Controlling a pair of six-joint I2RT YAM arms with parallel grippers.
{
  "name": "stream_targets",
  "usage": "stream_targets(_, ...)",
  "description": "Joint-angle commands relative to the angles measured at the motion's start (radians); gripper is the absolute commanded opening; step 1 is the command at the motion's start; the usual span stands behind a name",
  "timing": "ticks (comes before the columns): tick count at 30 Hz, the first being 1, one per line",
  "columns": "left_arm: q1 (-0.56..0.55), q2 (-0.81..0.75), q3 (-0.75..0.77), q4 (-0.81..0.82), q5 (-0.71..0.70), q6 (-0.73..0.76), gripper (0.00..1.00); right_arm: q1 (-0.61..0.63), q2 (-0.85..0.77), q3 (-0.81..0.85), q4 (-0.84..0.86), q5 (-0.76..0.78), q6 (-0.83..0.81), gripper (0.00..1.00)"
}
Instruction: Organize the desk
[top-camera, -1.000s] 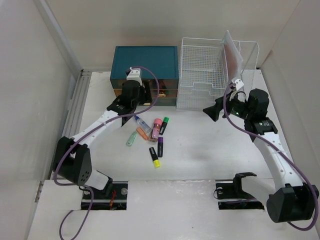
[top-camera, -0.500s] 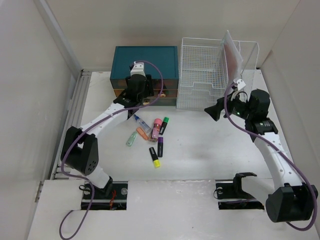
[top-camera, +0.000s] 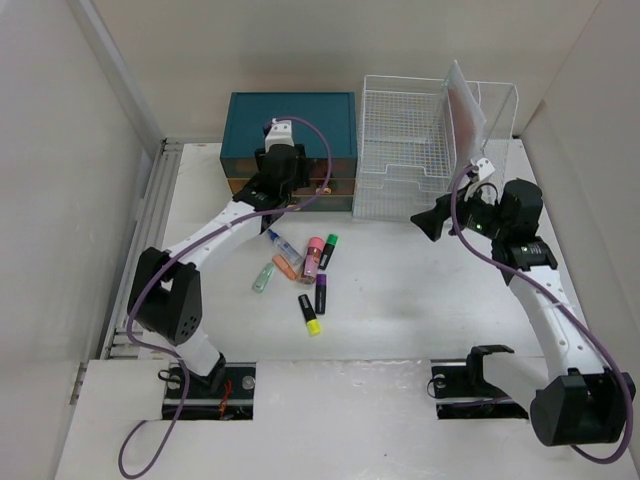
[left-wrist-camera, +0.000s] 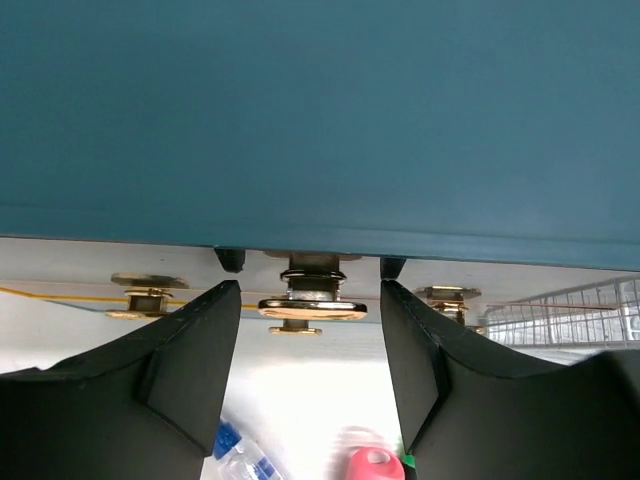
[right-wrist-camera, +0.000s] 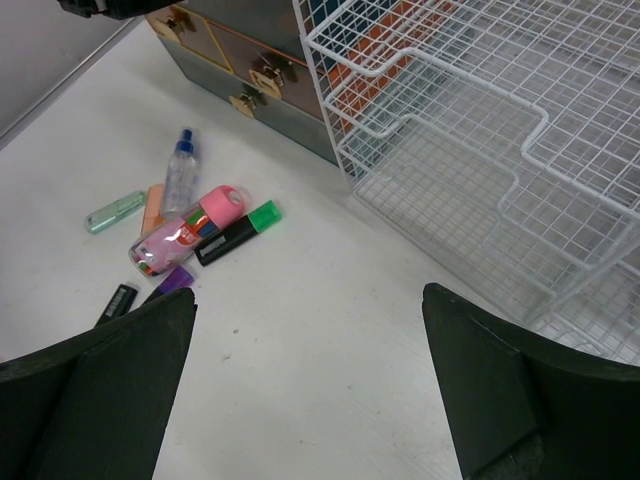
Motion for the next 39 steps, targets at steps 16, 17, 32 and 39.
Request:
stream_targets(16,-0.002,-0.029,0.010,0.000,-0.040,-0.015,0.11,-0.017,-0.033,0.002,0.051,-0.021,0.025,1.00)
stream_targets(17,-0.011,-0.045,-0.028,0.009,-0.039,-0.028,0.11,-0.017,-0.033,0.002,0.051,-0.021,0.025,1.00)
stream_targets(32,-0.082,-0.287,-0.242,-0.055,-0.001,-0.094,0.11,-0.017,-0.060,0.002,0.051,-0.040,0.025,1.00)
stream_targets(39,-0.093,-0.316,-0.283,-0.104,0.030,-0.146,0.14,-0.017,-0.060,0.002,0.051,-0.049,0.025,1.00)
